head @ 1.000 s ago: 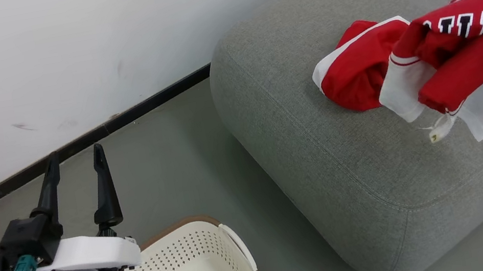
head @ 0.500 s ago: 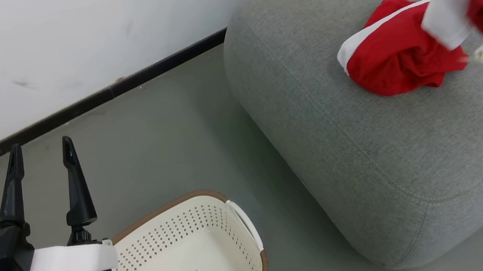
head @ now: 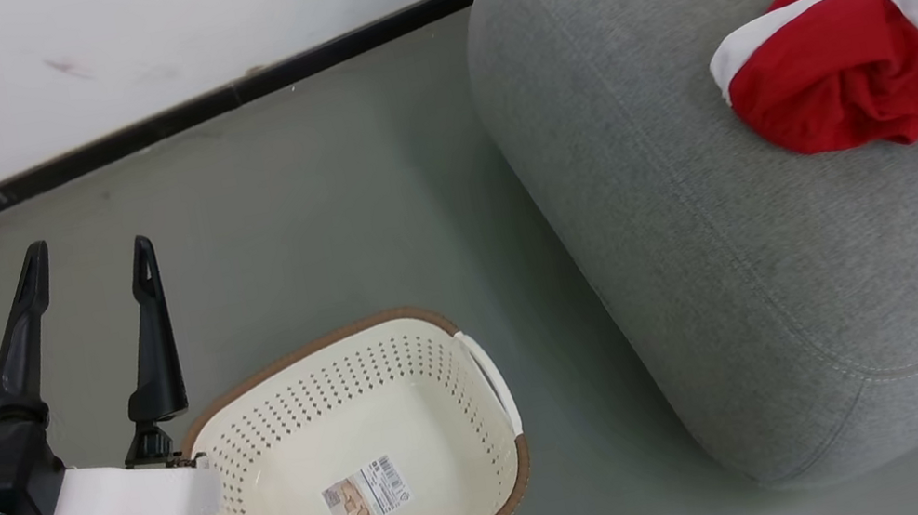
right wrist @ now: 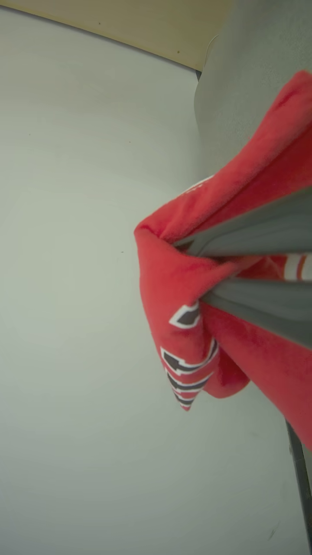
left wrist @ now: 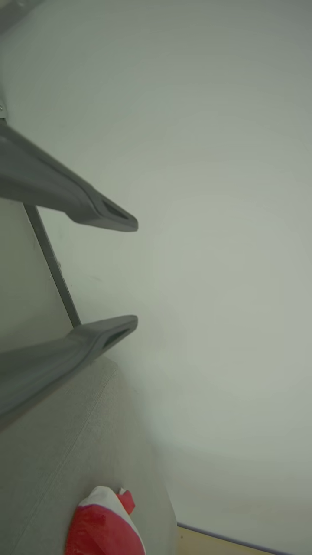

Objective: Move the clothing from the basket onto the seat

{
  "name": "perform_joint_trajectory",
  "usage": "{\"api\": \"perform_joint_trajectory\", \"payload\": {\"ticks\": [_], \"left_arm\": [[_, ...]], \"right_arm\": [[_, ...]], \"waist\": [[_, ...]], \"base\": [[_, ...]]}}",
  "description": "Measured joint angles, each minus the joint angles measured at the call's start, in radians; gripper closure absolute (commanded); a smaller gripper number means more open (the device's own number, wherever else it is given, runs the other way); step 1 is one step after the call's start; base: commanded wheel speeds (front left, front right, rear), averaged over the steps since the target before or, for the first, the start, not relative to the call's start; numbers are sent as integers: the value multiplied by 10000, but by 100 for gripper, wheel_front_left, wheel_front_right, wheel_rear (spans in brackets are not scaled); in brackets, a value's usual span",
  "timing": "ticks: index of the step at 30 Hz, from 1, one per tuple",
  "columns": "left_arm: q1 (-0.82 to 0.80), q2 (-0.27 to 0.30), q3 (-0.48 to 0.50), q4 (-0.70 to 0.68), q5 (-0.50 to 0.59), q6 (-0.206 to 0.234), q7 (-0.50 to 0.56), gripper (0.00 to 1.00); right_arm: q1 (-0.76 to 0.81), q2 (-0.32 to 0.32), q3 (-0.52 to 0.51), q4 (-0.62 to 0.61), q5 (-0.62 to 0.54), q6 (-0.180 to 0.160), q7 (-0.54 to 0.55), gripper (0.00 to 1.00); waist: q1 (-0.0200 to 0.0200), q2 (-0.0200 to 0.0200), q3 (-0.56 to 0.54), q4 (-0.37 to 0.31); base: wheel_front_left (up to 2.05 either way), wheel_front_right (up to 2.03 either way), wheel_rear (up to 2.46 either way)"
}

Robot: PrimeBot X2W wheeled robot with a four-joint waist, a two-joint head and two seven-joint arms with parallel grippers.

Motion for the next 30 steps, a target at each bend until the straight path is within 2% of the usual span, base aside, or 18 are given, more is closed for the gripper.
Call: {"api": "perform_joint_trajectory", "payload": {"ticks": [10, 19, 30], "left_arm": [[-157, 211, -188, -698, 184, -130, 539, 0], [-287, 326, -324, -1087, 274, -219, 978, 0], [-763, 297, -385, -1346, 274, -228, 1068, 0]], "right_arm": [[-722, -174, -188, 1191, -583, 0, -378, 100], [-221, 966, 140, 2801, -648, 0, -750, 100], [320, 1440, 389, 3900, -589, 0, -788, 100]], "waist": [[0, 0, 678, 367], [0, 0, 1379, 648], [0, 0, 2032, 747]], "base": [[0, 0, 0], [0, 0, 0], [0, 0, 0]]}}
